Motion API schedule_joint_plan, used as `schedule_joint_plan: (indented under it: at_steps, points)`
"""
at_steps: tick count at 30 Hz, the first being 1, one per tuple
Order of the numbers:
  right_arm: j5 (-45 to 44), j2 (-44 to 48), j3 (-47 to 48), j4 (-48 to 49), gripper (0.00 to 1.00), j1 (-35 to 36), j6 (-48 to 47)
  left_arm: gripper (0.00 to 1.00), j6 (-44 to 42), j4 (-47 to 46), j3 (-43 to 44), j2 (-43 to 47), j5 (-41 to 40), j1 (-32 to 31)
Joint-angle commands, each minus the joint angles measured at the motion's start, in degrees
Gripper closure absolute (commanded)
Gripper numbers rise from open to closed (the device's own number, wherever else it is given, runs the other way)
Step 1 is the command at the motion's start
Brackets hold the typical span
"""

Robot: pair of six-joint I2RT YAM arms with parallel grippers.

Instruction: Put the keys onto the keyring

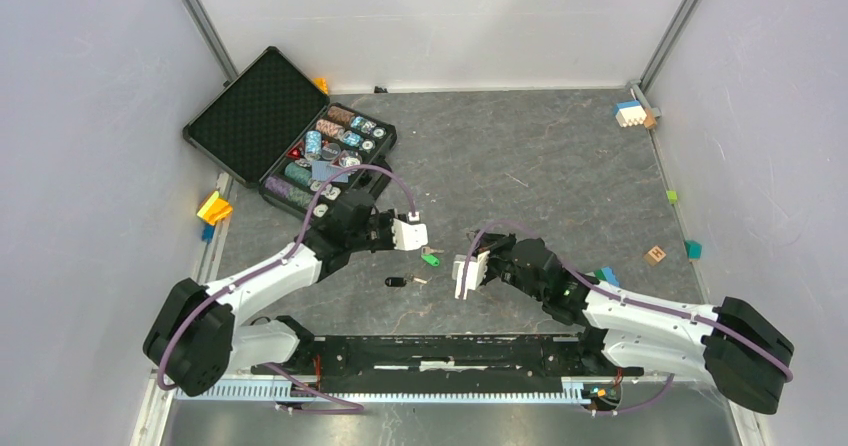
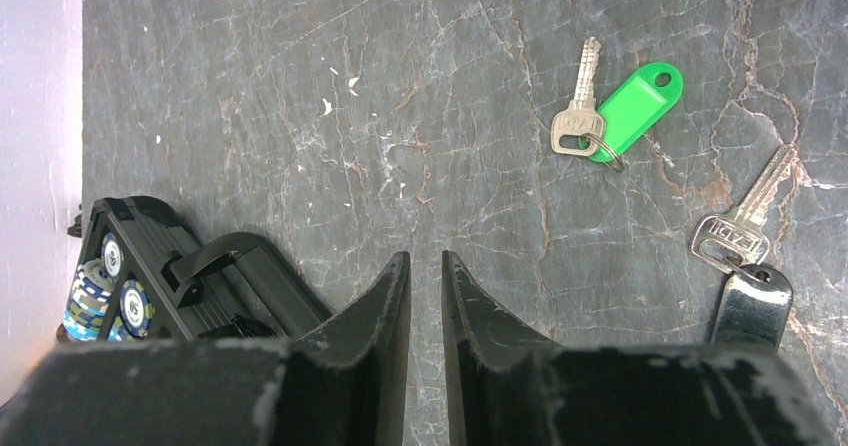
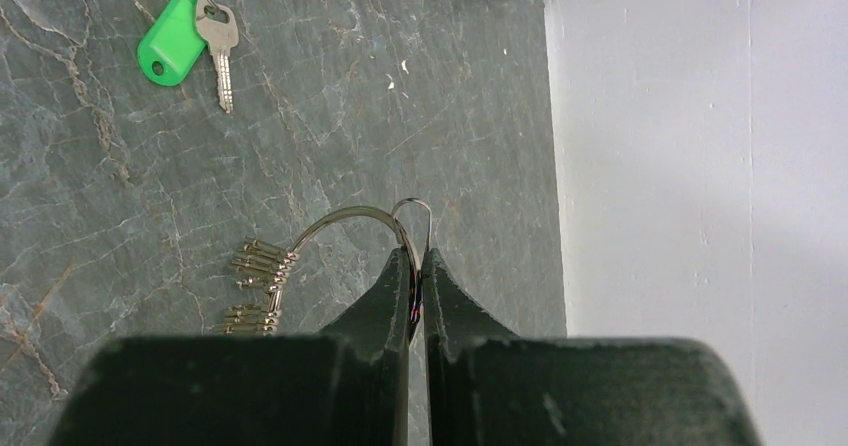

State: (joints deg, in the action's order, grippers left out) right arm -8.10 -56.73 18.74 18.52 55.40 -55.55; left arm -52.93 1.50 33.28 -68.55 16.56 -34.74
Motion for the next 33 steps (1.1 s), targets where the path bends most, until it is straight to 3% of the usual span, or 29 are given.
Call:
schedule_joint_plan:
  at_steps: [1,17,33]
  points:
    - [-0.90,0.03,2.33,1.73,1.00,0.23,0.78,0.76,-0.66,-3.21,-1.40,1.59,0.32,-0.11]
    - [1.36,-0.74,4.76,0.47,1.00,0.17,9.10,0.79,0.64,-7.21,-3.08,2.09,1.73,-0.17]
    - [2.57,-0.84,5.43,-0.12,1.00,0.25,11.10,0.83,-5.81,-11.43,-7.33,5.55,6.48,-0.15]
